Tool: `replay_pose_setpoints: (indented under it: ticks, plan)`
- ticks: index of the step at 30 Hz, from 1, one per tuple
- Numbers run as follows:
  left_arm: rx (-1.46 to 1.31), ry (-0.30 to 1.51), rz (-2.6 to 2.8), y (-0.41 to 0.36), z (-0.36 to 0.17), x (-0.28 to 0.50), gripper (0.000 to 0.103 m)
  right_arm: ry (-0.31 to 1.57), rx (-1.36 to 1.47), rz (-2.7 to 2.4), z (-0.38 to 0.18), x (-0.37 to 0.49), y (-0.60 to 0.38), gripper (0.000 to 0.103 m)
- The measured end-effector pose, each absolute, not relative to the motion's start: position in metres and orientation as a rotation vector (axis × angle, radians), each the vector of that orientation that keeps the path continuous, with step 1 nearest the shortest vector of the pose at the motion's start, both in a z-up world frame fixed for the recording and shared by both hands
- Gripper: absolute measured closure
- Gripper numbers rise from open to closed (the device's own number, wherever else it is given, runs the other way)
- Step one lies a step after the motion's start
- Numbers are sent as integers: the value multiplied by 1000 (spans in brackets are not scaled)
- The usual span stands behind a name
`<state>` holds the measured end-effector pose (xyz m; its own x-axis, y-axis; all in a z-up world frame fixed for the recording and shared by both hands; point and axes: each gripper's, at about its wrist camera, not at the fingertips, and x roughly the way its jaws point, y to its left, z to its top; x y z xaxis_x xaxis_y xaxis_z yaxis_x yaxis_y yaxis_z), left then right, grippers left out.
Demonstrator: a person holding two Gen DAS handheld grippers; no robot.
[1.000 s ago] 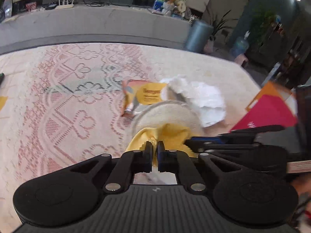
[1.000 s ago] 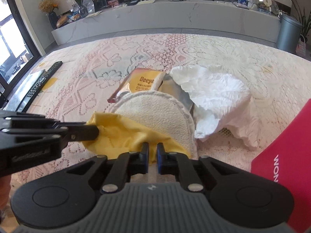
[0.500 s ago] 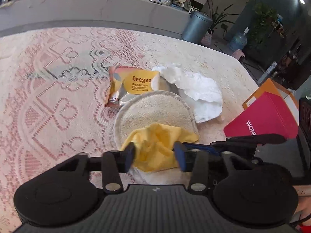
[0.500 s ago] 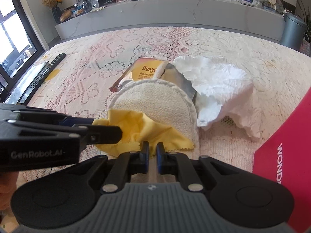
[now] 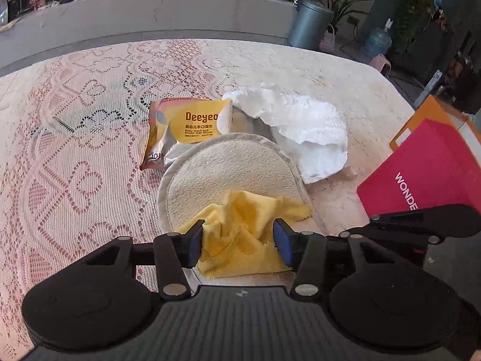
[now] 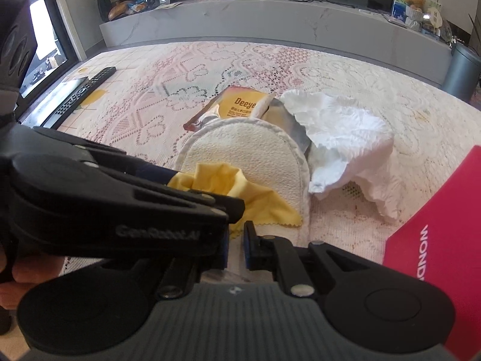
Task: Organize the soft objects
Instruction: 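Close left tool on the yellow cloth while right tool grips the terry pad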
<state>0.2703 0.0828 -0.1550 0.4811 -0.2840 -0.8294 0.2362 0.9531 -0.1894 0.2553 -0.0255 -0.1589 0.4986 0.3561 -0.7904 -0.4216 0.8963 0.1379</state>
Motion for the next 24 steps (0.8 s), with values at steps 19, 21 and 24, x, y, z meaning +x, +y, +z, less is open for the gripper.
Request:
replay_pose_setpoints:
  ticks: [19, 21, 24]
  plan:
    - [-130, 976, -45, 140, -135, 246, 93, 905, -11, 415, -151, 259, -34, 20]
    - [-160, 1001, 3, 153, -138, 243, 93, 919, -13, 408, -153, 259, -32, 10]
    - [-199, 1017, 27, 162, -141, 239, 93, 939, 8, 419, -156, 260, -27, 3]
